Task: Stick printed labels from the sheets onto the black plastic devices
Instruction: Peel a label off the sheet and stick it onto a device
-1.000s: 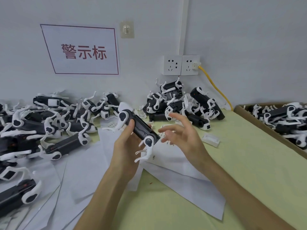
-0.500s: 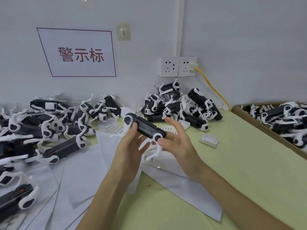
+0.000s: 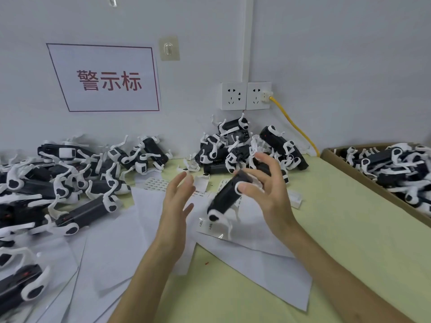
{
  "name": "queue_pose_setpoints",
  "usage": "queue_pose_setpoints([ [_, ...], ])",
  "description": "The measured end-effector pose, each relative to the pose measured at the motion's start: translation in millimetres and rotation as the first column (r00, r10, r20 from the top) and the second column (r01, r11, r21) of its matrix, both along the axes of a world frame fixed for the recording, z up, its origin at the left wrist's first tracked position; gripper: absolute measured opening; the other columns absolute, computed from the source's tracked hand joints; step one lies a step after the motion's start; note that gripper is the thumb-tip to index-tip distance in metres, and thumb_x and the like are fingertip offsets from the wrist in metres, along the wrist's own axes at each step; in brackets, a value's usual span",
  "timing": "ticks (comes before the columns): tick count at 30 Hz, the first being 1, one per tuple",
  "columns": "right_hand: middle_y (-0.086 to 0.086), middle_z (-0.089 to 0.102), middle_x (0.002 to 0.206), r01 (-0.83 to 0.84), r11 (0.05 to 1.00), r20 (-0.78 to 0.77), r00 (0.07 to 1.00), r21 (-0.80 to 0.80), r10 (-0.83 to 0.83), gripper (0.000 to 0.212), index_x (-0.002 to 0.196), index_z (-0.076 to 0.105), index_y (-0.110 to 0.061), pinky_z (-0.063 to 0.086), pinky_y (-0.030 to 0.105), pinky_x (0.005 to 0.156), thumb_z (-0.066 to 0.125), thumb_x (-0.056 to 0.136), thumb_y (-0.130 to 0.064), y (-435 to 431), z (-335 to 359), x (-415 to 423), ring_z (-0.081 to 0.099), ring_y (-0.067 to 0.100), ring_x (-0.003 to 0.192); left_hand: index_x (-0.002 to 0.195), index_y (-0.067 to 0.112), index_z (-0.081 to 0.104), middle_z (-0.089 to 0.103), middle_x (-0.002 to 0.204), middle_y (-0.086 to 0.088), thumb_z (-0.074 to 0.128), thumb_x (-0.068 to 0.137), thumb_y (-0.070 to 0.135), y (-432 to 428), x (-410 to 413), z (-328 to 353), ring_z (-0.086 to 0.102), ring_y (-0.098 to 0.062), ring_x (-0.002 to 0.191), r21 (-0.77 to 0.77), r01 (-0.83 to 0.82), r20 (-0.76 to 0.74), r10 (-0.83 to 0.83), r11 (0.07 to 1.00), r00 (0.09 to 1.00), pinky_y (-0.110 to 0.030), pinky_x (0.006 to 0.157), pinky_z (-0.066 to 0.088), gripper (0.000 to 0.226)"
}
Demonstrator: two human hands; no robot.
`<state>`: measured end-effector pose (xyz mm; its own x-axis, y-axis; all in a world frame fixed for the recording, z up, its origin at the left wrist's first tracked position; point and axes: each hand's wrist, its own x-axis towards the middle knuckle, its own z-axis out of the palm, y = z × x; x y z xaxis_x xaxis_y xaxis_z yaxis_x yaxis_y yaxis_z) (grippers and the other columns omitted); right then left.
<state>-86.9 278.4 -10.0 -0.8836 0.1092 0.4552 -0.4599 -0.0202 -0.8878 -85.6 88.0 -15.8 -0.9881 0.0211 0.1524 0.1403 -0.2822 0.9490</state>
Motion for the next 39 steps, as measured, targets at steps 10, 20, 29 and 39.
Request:
queue_pose_setpoints([
  [10,0.006,0.070,0.114,-0.019,0.994,-0.031,0.999,0.108,0.023,0.069,0.135,0.048,-0.022,0.055,0.049,0.090,0.077,0.074,-0.032,-4.2,1.0,3.8,0.066,0.018,0.110,0.110,0.021,0.068,0.076,0.096,-0.007,0.066,0.097,0.034,10.6,6.7,-4.7,0.070,-0.013,0.088,-0.397,0.286,-0.005,-0.313,0.872,0.950,-0.019,0.075,0.051,0.019],
  [20,-0.010,0.071,0.097,0.315,0.941,-0.154,0.943,0.121,-0.296,0.016,0.101,0.070,-0.030,0.055,0.029,0.076,0.071,0.090,-0.018,-1.2,-0.1,-1.7,0.067,0.011,0.083,0.120,0.011,0.061,0.065,0.094,-0.005,0.061,0.100,0.030,21.3,2.0,-15.4,0.063,-0.019,0.089,-0.044,0.270,0.173,-0.259,0.962,0.950,-0.049,0.097,0.054,0.028],
  [29,-0.005,0.073,0.081,-0.108,0.992,0.114,0.988,0.069,0.100,0.011,0.084,0.076,-0.015,0.050,0.015,0.068,0.073,0.090,-0.005,-13.9,-1.6,2.4,0.067,0.007,0.073,0.124,0.024,0.059,0.076,0.111,0.001,0.076,0.089,0.038,21.3,1.6,-20.7,0.072,-0.016,0.109,-0.136,0.149,0.061,-0.142,0.979,0.988,-0.040,0.097,0.053,0.041],
  [39,-0.006,0.072,0.077,-0.005,0.980,0.113,0.993,0.198,-0.018,0.012,0.082,0.074,-0.017,0.051,0.021,0.068,0.072,0.091,-0.010,-14.7,-2.6,1.9,0.065,0.008,0.069,0.117,0.018,0.061,0.076,0.099,0.006,0.079,0.088,0.018,27.1,-1.7,-24.7,0.074,-0.009,0.091,-0.214,0.035,-0.035,-0.044,0.976,0.998,-0.016,0.070,0.054,0.034],
])
